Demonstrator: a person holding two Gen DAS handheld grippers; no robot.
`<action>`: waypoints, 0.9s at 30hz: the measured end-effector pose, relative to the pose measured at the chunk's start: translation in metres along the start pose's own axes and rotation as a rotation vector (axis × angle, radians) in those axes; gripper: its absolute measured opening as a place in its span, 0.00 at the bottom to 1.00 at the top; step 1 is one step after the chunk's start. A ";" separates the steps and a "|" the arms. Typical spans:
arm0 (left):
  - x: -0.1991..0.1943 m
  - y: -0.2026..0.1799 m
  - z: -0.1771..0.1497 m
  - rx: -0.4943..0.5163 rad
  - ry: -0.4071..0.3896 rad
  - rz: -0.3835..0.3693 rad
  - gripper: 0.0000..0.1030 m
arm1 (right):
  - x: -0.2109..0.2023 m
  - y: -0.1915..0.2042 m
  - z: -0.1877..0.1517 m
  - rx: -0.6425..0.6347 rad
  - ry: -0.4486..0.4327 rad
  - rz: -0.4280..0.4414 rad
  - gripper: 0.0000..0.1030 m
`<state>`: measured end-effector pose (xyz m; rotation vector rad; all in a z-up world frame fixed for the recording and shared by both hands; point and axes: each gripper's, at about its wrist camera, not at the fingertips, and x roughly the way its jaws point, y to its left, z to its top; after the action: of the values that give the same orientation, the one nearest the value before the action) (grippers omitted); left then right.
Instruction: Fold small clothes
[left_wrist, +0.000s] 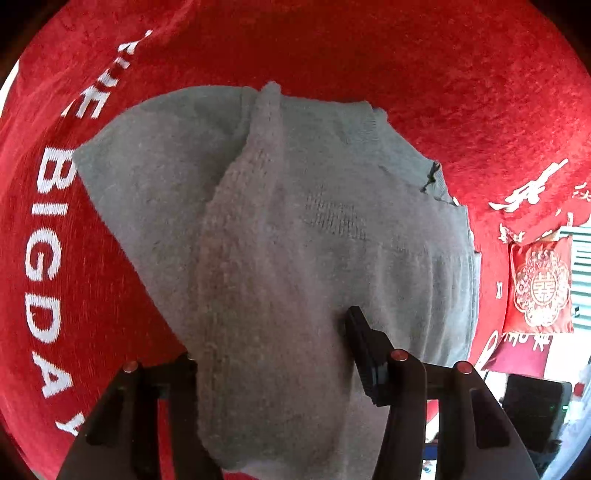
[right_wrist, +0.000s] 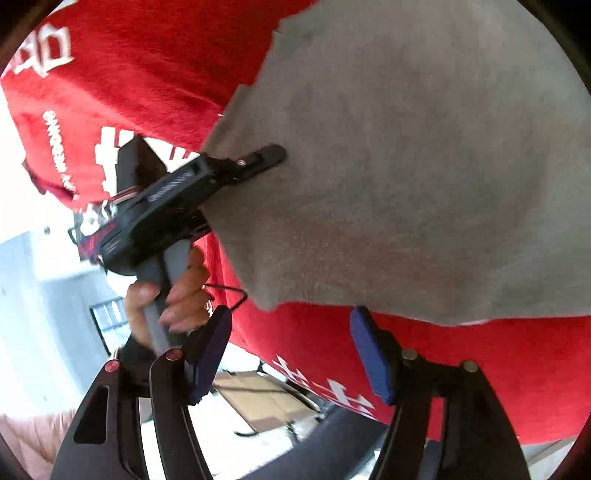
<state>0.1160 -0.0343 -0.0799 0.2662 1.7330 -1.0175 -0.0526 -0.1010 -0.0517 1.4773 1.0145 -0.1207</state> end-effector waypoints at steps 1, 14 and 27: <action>-0.002 0.003 0.000 -0.006 0.001 0.000 0.54 | -0.013 0.004 0.002 -0.034 -0.012 -0.019 0.69; -0.004 -0.010 -0.004 0.043 -0.040 0.130 0.34 | -0.021 -0.018 0.075 -0.124 -0.157 -0.321 0.06; -0.052 -0.179 -0.027 0.443 -0.242 0.244 0.30 | -0.060 -0.072 0.072 -0.016 -0.208 -0.092 0.05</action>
<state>0.0102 -0.1090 0.0560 0.5963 1.2123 -1.1893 -0.0994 -0.2041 -0.0844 1.3723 0.9118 -0.3248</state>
